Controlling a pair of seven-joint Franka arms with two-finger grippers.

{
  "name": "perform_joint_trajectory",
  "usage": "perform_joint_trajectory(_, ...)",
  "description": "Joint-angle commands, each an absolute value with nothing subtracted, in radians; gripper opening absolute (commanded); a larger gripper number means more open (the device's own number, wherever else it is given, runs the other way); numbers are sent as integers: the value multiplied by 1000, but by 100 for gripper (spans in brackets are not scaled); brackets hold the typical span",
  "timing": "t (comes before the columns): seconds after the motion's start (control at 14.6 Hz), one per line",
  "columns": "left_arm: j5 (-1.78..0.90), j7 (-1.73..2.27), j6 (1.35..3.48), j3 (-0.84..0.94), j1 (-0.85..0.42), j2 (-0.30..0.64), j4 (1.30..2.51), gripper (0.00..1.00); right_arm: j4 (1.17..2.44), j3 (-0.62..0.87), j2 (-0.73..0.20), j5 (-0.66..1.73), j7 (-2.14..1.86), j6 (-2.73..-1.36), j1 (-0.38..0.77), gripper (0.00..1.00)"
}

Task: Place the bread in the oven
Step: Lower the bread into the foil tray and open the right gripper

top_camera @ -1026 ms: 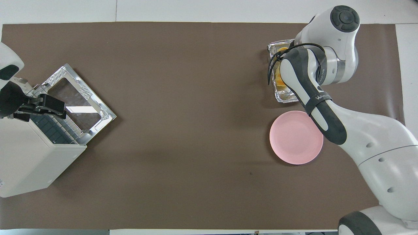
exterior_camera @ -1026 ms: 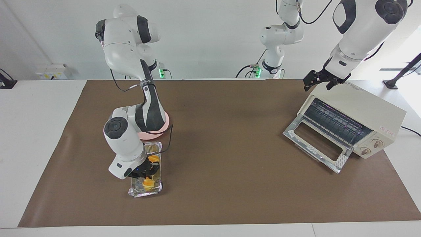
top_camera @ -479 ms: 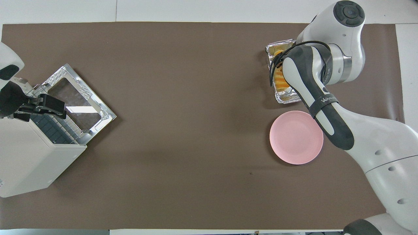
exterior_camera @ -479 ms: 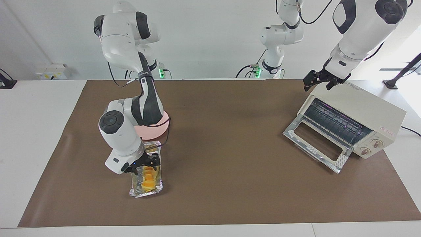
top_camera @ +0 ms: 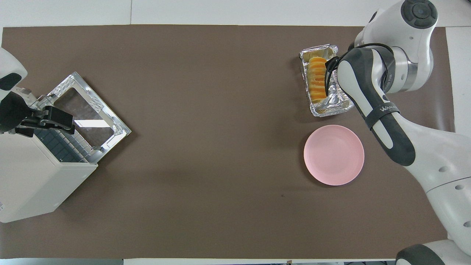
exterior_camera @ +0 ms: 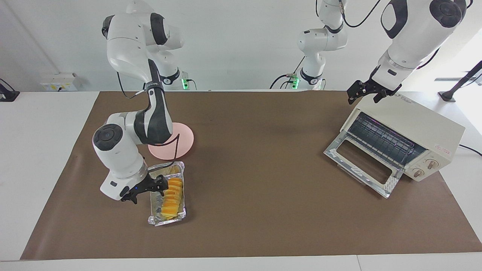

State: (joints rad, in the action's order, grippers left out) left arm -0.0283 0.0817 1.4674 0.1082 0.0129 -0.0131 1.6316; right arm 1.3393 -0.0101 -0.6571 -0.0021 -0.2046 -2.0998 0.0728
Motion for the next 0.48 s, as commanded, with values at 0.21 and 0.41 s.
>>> perform_joint_trajectory(0.21, -15, 71, 1479, 114, 23, -35, 1652, 100, 1479, -6, -652, -15, -256, -2261, 40, 91)
perform_joint_trajectory(0.41, -15, 71, 1479, 114, 23, -35, 1652, 100, 1482, -6, -650, 0, -249, -2252, 40, 12)
